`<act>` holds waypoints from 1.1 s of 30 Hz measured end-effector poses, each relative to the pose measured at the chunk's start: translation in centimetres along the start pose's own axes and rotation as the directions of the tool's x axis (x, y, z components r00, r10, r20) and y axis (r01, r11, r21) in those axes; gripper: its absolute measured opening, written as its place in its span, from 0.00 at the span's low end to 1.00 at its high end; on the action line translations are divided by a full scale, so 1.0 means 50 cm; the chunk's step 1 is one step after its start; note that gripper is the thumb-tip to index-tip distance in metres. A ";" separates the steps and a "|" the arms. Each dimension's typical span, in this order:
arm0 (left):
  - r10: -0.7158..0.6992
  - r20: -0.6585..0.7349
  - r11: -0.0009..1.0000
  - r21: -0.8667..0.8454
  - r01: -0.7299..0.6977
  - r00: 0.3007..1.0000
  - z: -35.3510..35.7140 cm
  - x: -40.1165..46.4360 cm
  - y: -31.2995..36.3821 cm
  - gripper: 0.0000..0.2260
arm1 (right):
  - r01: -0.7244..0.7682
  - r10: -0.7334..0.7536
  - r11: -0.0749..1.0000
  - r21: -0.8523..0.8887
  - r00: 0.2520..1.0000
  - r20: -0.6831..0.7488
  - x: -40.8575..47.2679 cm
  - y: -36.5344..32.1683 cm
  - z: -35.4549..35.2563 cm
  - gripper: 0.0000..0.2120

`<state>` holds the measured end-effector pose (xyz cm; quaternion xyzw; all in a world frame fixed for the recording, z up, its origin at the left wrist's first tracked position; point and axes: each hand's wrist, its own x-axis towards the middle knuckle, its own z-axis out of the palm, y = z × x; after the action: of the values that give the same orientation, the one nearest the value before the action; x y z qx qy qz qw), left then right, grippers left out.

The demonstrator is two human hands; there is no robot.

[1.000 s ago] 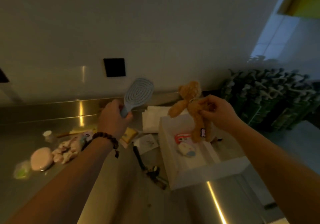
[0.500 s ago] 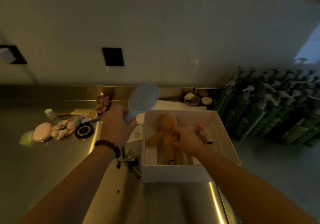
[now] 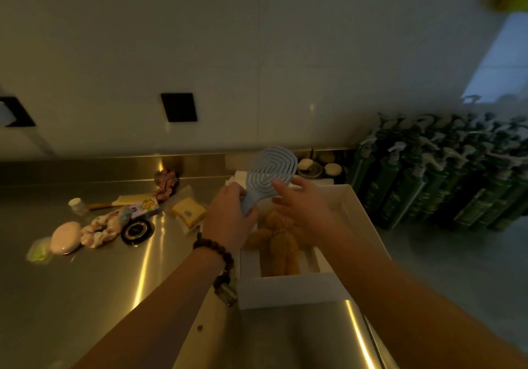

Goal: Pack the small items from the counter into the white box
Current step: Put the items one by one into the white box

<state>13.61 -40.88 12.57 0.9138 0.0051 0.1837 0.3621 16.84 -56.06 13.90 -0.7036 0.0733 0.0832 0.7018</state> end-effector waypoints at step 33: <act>-0.330 0.368 0.469 -0.735 0.490 0.869 0.011 0.103 0.011 0.14 | 0.305 -0.260 0.512 -0.803 0.946 0.194 0.054 0.000 -0.121 0.16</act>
<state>18.54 -40.92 14.30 0.6287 0.1088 -0.0080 0.7700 19.56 -62.05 13.33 -0.9489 -0.1066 0.0094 0.2970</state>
